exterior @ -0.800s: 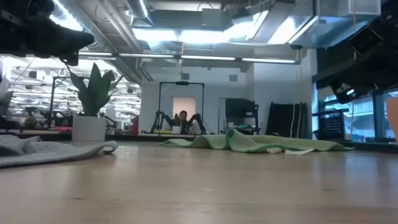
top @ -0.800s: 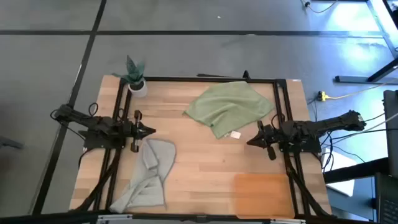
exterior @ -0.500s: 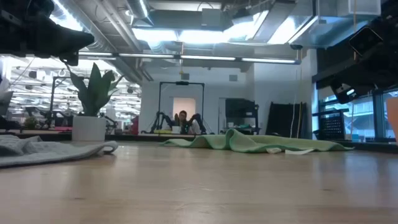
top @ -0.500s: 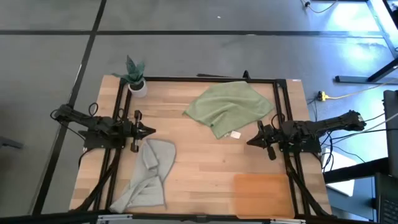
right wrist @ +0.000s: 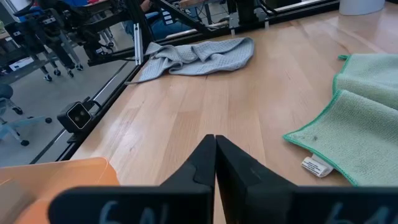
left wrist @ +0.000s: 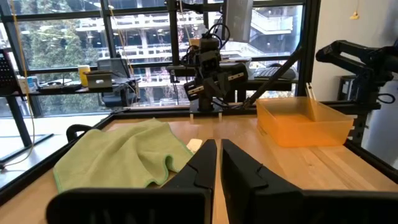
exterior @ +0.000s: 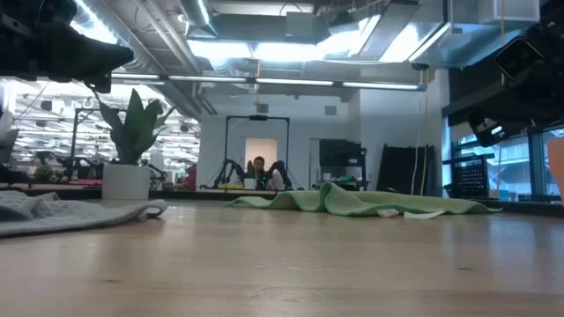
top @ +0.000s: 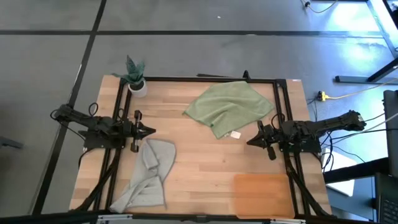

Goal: Roll microfiber towels into tight, uniform cylinder then place into a basket

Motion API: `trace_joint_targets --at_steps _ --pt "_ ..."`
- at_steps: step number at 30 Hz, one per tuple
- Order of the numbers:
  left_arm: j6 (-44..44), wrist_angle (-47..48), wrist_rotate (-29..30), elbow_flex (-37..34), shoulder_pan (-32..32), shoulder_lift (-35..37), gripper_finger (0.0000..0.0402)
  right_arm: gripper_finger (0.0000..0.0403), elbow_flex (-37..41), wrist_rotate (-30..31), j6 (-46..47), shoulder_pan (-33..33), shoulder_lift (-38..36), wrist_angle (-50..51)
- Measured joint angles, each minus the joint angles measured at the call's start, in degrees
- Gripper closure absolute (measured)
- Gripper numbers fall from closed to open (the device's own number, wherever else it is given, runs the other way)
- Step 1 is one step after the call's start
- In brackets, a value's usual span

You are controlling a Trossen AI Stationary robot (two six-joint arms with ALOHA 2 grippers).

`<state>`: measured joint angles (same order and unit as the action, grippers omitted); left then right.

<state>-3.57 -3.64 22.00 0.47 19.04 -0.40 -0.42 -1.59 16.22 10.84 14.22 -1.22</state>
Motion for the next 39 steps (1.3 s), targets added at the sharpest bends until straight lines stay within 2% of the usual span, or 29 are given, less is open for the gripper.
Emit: trace_joint_targets --at_steps 20,26,39 --pt "0.0 0.0 0.0 0.0 0.0 0.0 0.0388 0.0389 0.0 0.0 -0.1 0.0 0.0 -0.2" --pt "0.0 0.0 0.0 0.0 0.0 0.0 0.0388 0.0389 0.0 5.7 -0.1 0.0 0.0 -2.0" --pt "0.5 0.0 0.0 0.0 0.0 0.0 0.0388 0.0389 0.0 6.0 0.0 0.0 0.0 -4.7"
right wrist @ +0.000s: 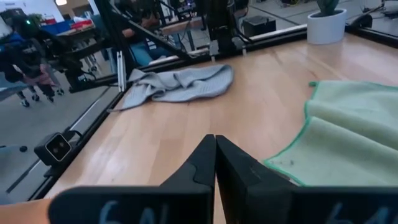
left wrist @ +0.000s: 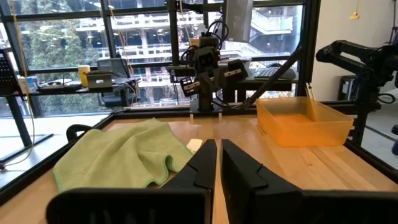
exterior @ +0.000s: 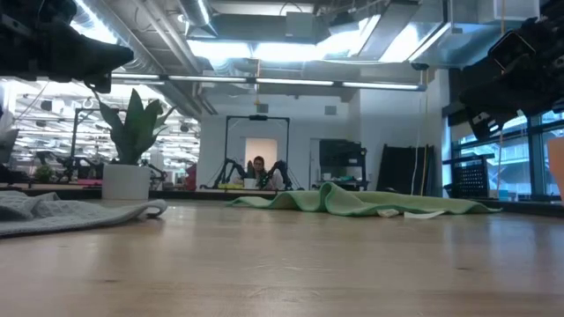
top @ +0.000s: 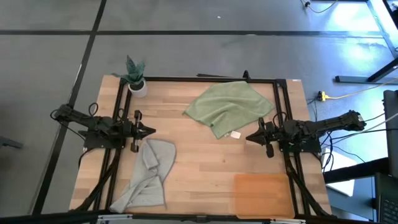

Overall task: Roll microfiber towels into tight, uniform cylinder then place into a basket
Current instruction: Fold the green microfiber cloth

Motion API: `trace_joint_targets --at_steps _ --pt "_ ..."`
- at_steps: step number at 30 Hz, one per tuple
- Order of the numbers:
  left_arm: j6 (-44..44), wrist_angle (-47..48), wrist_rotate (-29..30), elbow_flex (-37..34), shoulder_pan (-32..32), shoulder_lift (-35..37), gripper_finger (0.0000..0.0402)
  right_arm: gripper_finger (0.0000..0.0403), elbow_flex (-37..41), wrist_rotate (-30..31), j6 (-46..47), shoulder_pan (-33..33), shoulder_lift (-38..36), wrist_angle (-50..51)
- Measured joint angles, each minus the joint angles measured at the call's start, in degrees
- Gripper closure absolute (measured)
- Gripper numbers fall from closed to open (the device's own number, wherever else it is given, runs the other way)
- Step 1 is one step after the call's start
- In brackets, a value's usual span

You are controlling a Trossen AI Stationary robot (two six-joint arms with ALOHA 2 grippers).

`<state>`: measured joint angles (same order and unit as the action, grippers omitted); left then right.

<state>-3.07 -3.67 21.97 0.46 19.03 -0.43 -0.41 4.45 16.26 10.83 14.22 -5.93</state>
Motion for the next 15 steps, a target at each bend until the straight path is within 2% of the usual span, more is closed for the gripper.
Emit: trace_joint_targets --at_steps 4,10,15 --pt "1.5 -3.5 0.6 0.0 0.0 0.0 0.0388 0.0389 0.0 1.8 0.0 0.0 0.0 -0.7" --pt "-2.7 -13.4 0.2 0.6 0.0 0.0 0.0388 0.0389 0.0 5.6 2.4 0.0 0.0 -0.8" --pt "-3.4 -9.6 7.7 7.5 0.0 0.0 0.0388 0.0389 0.0 5.9 2.9 0.0 0.0 -3.5"
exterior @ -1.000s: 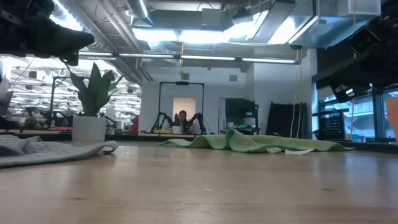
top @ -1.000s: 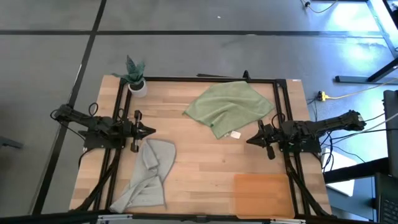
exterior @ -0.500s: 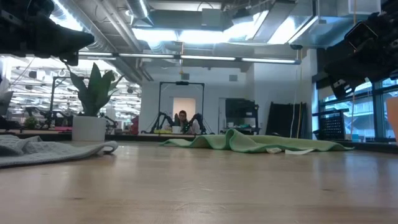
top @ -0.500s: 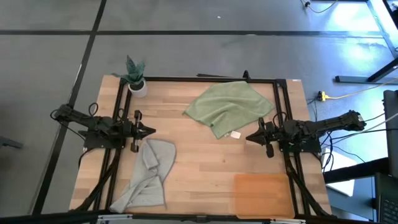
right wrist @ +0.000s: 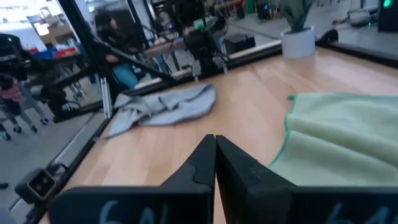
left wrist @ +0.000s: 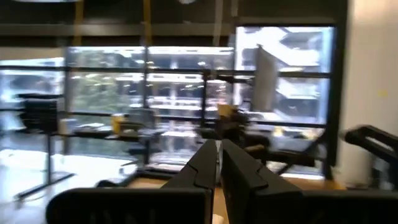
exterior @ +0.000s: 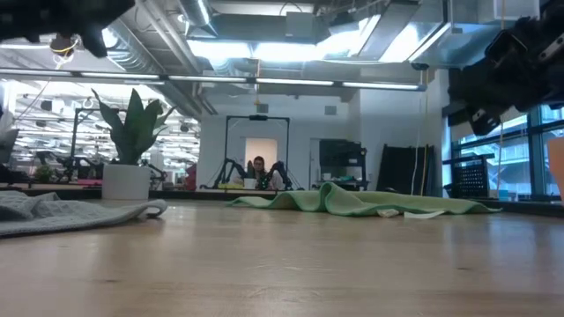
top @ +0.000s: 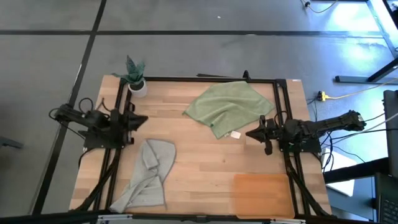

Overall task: Roll microfiber towels into tight, uniform cylinder then place into a basket
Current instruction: Fold the green microfiber cloth

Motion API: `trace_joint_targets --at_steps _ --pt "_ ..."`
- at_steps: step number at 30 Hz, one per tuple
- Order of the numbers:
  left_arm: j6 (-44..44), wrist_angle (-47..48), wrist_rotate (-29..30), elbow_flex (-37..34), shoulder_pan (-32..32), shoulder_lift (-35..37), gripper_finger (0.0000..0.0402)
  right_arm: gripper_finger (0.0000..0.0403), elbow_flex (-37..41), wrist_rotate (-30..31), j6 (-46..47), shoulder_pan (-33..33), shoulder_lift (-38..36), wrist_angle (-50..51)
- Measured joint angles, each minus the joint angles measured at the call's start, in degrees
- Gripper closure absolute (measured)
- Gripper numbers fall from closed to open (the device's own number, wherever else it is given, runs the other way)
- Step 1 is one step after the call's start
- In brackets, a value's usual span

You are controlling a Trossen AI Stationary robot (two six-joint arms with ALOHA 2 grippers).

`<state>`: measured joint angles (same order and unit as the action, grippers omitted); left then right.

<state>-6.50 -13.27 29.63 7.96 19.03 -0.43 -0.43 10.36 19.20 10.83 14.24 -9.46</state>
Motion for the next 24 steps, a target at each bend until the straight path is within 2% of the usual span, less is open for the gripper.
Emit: trace_joint_targets --at_steps 5,10,14,18,24 --pt "0.1 12.3 6.9 10.4 0.0 -3.5 0.0388 0.0389 0.0 1.2 -0.1 0.0 0.0 -5.3" --pt "5.4 19.9 13.2 17.6 0.0 -13.2 0.0388 0.039 0.0 1.2 -3.2 0.0 0.0 -10.0" --pt "11.7 25.5 13.4 22.8 -0.6 -22.2 0.0388 0.0397 -1.8 1.9 -9.3 0.0 0.0 -11.1" --pt "20.3 33.3 13.7 29.0 -4.2 -30.8 0.0388 0.0395 -7.7 2.1 -16.2 0.0 0.0 -9.2" --pt "28.6 45.4 4.3 37.6 -13.2 -42.1 0.0388 0.0399 -21.4 3.8 -19.4 -0.2 3.0 11.2"
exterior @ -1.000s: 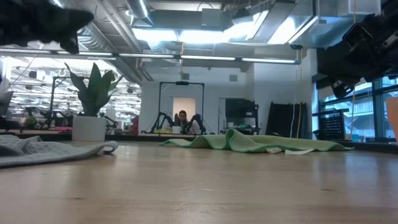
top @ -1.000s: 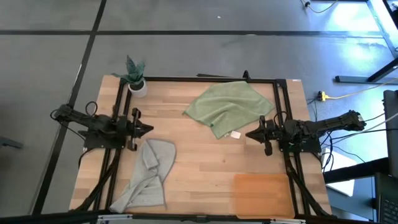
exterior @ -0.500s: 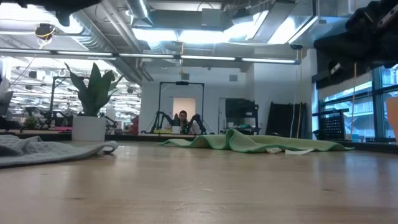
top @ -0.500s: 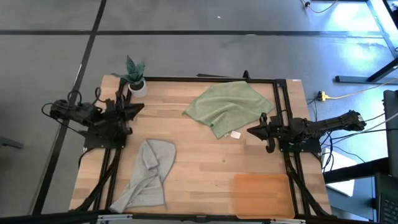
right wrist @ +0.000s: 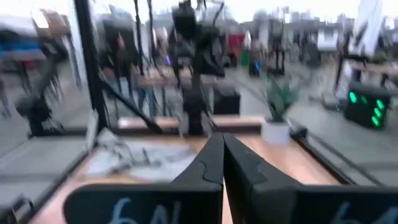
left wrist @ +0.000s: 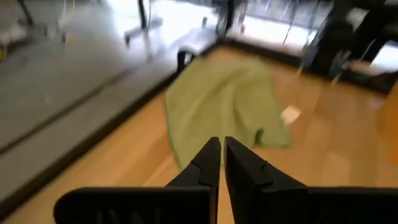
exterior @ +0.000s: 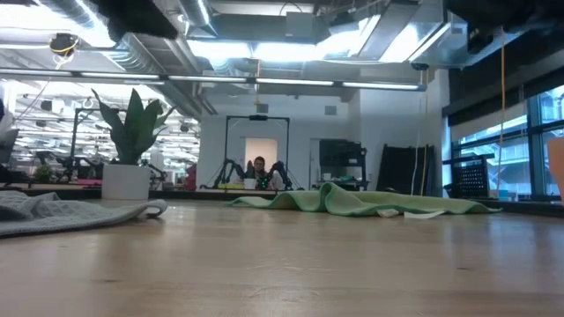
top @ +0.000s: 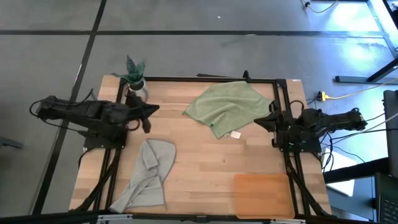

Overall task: Roll microfiber towels into tight, uniform cylinder then place into a basket
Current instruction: Fold the green microfiber cloth

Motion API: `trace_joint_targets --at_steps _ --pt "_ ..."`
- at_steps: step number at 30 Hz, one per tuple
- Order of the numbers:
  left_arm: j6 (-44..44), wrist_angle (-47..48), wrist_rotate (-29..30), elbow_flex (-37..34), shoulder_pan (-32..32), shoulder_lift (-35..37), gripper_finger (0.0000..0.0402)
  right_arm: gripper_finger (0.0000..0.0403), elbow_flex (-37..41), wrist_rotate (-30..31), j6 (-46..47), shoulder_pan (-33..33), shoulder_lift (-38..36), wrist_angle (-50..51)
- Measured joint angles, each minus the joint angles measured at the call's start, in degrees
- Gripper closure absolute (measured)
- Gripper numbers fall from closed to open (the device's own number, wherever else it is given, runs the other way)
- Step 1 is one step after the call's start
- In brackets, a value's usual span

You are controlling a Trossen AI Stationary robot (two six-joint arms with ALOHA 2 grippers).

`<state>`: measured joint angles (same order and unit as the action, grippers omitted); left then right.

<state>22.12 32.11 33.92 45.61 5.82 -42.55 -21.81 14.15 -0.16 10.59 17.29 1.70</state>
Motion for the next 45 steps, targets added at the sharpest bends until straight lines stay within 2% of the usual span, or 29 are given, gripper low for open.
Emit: trace_joint_targets --at_steps 4,9,15,18,26,29,34,39,45 --pt "2.7 2.4 -9.5 1.7 -7.6 -5.2 0.0388 0.0398 -8.3 0.4 2.9 0.0 5.9 11.1" --pt "3.1 1.7 -18.3 1.6 -12.8 -9.4 0.0388 0.0397 -15.1 0.3 4.4 0.0 12.8 13.8" --pt "3.3 1.3 -18.8 1.7 -12.9 -11.2 0.0388 0.0397 -18.5 -0.7 4.3 0.0 18.3 14.5" --pt "0.5 0.9 -18.5 1.7 -12.9 -11.3 0.0388 0.0397 -18.6 -1.7 4.6 0.0 19.7 14.5" --pt "-2.8 -4.1 -18.5 1.6 -13.2 -12.6 0.0386 0.0397 -18.6 -1.8 5.9 0.0 20.2 14.5" --pt "-2.8 -6.5 -21.2 1.7 -13.9 -14.2 0.0374 0.0396 -18.6 -1.8 6.0 0.0 20.2 14.5" --pt "-1.4 -9.6 -27.7 1.7 -15.4 -18.0 0.0339 0.0396 -18.6 -1.8 5.9 0.0 20.2 14.4" --pt "-6.2 -10.2 -25.3 1.7 -17.1 -22.5 0.0312 0.0396 -18.6 -1.8 5.9 0.0 20.2 14.4" --pt "-12.0 -10.3 -24.2 1.7 -19.0 -31.0 0.0313 0.0396 -18.6 -1.8 5.9 0.0 20.2 14.4"
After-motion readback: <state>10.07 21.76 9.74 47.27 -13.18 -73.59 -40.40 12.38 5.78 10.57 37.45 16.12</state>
